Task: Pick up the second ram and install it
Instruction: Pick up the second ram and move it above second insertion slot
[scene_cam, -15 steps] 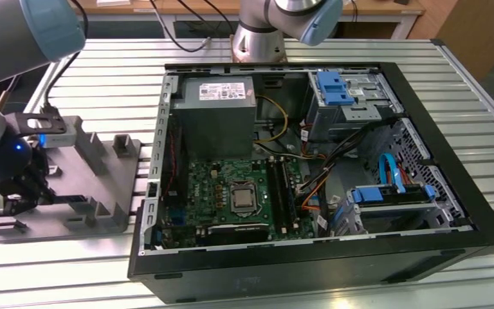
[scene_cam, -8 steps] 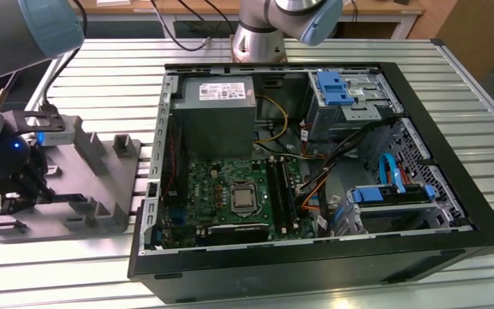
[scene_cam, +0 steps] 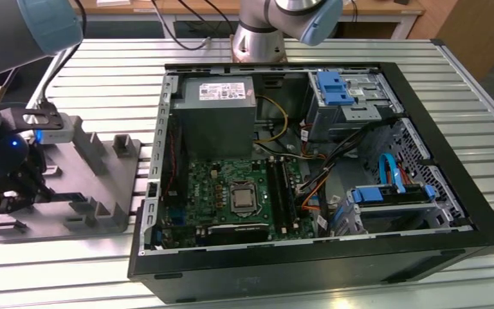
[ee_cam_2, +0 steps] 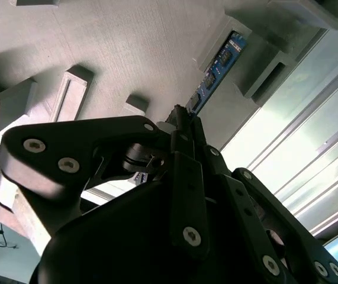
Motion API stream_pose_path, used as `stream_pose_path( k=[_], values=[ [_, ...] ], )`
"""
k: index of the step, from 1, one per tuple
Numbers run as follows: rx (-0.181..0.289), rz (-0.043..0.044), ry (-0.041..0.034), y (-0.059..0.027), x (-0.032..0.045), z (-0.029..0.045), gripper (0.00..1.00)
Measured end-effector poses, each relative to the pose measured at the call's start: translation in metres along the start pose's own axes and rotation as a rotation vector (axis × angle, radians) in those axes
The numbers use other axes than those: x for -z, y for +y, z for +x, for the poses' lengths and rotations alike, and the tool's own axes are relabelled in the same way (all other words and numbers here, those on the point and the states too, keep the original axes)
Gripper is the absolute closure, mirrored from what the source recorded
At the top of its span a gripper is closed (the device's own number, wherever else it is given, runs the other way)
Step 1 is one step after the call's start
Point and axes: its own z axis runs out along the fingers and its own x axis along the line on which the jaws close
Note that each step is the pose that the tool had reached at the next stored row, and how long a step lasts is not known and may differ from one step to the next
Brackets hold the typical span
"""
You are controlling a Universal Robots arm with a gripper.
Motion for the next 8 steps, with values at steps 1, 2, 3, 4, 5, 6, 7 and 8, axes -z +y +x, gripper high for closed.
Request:
stream_pose_path(
  k=[1, 2, 3, 4, 5, 6, 7, 8],
  values=[
    [0.0, 0.0, 0.0, 0.0, 0.0006, 0.0, 0.86],
    [0.0, 0.0001, -0.0001, 0.0001, 0.0012, -0.0001, 0.86],
    [0.0, 0.0, 0.0, 0.0001, 0.002, -0.0001, 0.86],
    [0.0, 0.0, 0.0, 0.0001, 0.0027, -0.0001, 0.86],
    [0.0, 0.0, 0.0, 0.0002, 0.0035, -0.0002, 0.86],
    [0.0, 0.0, 0.0, 0.0002, 0.0046, -0.0002, 0.86],
    [0.0, 0.0, 0.0, 0.0003, 0.0056, -0.0003, 0.86],
    [0.0, 0.0001, -0.0001, 0.0003, 0.0065, -0.0004, 0.86]
  ],
)
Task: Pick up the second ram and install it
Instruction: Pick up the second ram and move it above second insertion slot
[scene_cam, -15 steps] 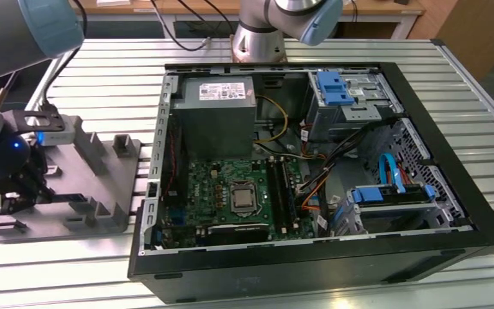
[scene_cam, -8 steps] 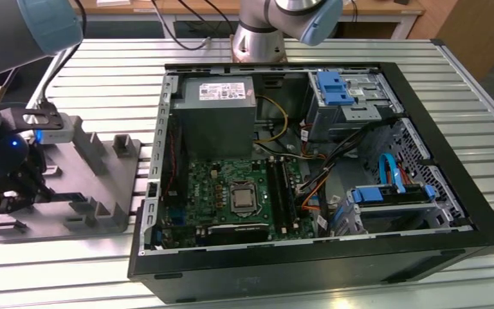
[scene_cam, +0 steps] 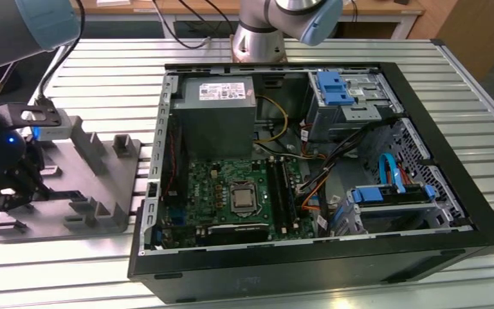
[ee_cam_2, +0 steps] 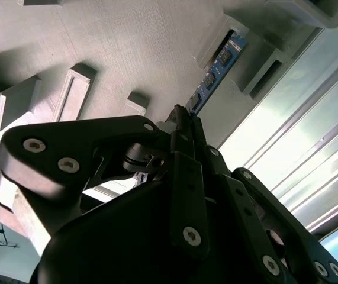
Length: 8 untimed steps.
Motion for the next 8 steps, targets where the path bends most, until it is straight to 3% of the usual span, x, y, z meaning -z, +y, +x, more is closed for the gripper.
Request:
stream_pose_path(
  k=[8],
  values=[
    [0.0, 0.0, 0.0, 0.0003, 0.0064, -0.0003, 0.86]
  ],
)
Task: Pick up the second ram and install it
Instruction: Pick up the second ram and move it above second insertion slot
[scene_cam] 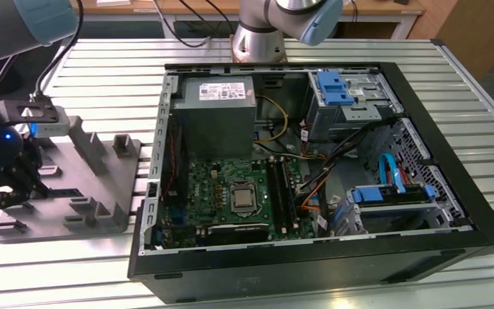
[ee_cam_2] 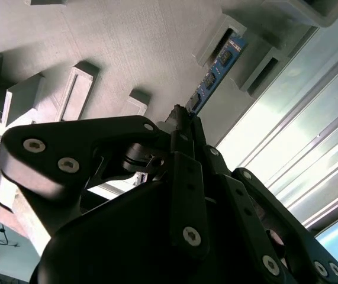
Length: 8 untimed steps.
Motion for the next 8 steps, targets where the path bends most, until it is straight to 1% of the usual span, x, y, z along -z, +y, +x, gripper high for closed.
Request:
stream_pose_path(
  k=[8],
  values=[
    [0.0, 0.0001, 0.0, 0.0002, 0.0034, -0.0002, 0.86]
  ],
)
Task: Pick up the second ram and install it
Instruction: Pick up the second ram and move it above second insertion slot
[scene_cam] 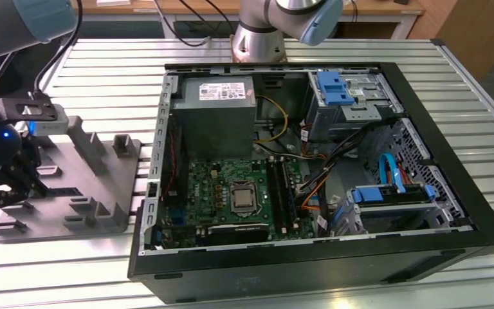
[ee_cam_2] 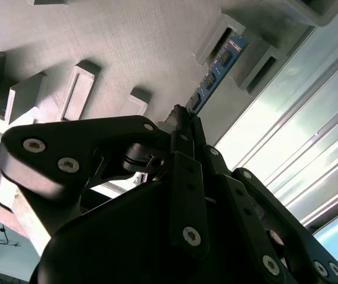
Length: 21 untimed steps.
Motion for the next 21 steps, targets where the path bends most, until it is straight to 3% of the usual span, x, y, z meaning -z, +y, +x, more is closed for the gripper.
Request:
stream_pose_path(
  k=[21],
  values=[
    [0.0, -0.0001, 0.0001, 0.0004, 0.0082, -0.0004, 0.86]
  ],
)
